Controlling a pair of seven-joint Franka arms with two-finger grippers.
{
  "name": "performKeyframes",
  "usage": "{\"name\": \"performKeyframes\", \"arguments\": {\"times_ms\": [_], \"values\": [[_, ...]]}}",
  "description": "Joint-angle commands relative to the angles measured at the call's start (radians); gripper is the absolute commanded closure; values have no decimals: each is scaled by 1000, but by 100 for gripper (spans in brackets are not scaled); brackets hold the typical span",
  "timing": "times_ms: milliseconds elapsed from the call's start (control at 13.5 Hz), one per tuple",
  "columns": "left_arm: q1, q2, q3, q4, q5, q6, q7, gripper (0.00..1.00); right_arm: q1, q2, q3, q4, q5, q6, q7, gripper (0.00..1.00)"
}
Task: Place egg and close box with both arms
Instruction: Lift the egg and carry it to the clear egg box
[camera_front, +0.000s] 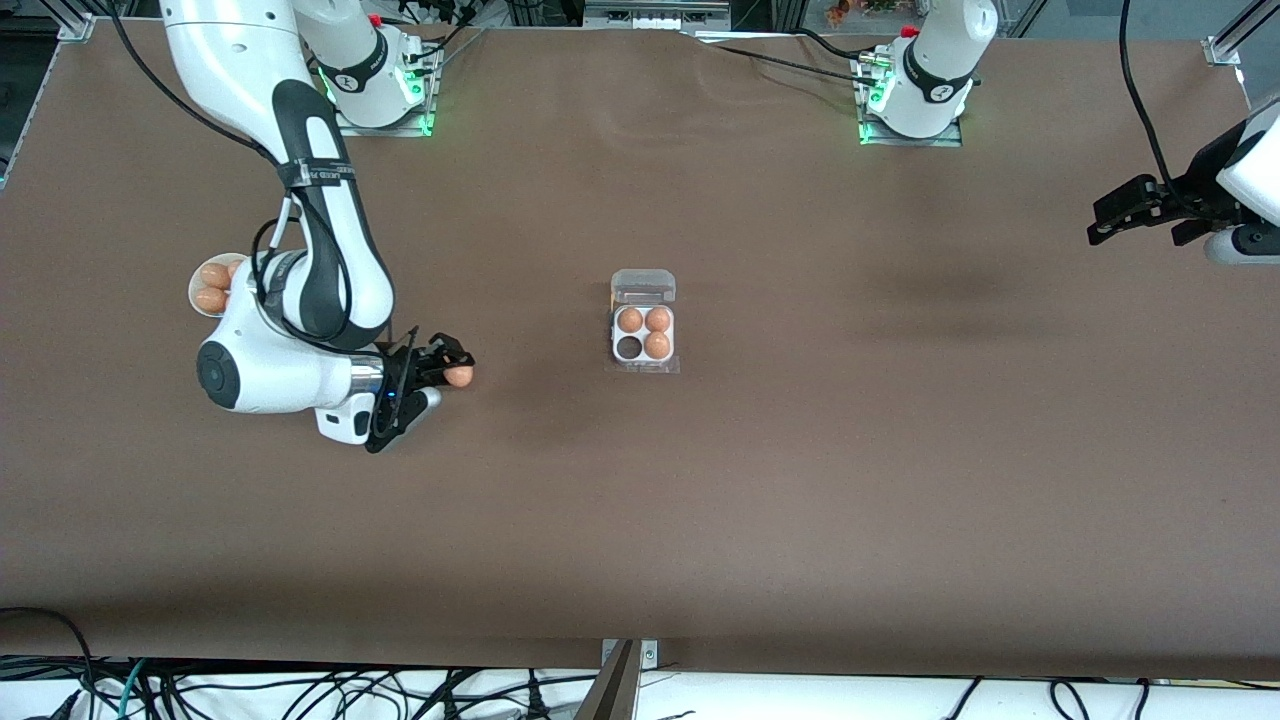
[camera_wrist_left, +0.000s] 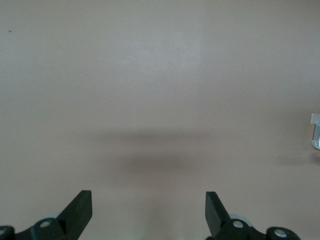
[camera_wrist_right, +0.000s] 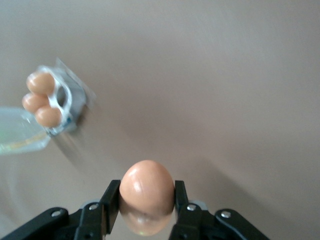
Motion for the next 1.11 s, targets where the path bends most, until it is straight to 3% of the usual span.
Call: {"name": "performKeyframes", "arguments": {"times_ms": [0,594,1039], "values": [[9,14,-4,27,-14,-12,11,0,14,7,18,3,139,85,-132,72],[9,14,-6,27,-14,-12,9,0,8,-13,123,-133,576,142,-753,74],[9,12,-6,27,-14,-12,9,0,17,16,192,-141,747,142,-1094,75]]}}
